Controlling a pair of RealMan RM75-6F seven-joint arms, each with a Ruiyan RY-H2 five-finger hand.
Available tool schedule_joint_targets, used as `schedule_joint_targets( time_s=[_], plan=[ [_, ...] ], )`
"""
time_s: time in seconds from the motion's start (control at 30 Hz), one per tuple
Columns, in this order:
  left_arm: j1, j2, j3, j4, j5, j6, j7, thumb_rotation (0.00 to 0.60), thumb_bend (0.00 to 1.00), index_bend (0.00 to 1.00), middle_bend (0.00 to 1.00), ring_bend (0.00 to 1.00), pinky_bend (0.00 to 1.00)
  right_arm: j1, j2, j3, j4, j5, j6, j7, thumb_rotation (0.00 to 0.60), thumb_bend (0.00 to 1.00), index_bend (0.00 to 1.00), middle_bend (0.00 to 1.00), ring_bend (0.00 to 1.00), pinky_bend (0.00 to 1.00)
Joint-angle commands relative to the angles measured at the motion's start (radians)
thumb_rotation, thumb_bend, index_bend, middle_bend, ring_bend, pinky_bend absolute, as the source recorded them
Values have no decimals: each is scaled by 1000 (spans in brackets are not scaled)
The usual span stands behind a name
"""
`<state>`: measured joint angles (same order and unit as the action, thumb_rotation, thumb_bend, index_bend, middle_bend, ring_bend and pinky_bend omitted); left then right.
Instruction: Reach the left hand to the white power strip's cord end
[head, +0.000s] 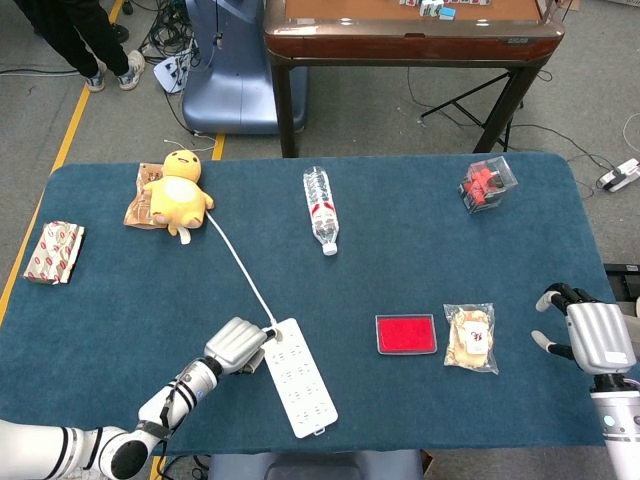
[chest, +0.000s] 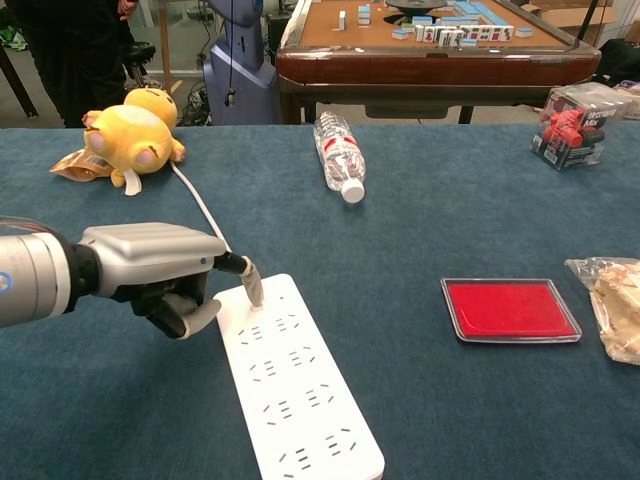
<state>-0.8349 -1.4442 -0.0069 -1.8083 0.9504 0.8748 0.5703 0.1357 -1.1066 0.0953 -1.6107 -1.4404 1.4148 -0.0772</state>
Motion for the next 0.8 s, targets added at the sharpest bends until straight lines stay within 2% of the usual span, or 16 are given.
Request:
schedule_joint_targets(
  time_s=[0.03,0.4,0.57,0.8],
  plan=[
    [-2,-4,5,3,-4,2,1,600,652,313,1000,1000,1000,0,-1,0,2,1,0,2,600,101,480,366,384,597],
    [-9,-9,23,-7,-6,34,34,600,652,313,1000,1000,1000,0,-4,-2,8,2,-2,8,600,102,480,366,384,598],
    [27,44,9,-74,43,104,-13,600,649,312,1000,1000,1000,1,-2,0,7,1,-2,9,600,102,480,366,384,598],
    [114,167,-1,-148,136,242,-93,600,643,277,1000,999,1000,-1,2,1,1,-6,9,10,600,102,480,366,384,598]
  ],
)
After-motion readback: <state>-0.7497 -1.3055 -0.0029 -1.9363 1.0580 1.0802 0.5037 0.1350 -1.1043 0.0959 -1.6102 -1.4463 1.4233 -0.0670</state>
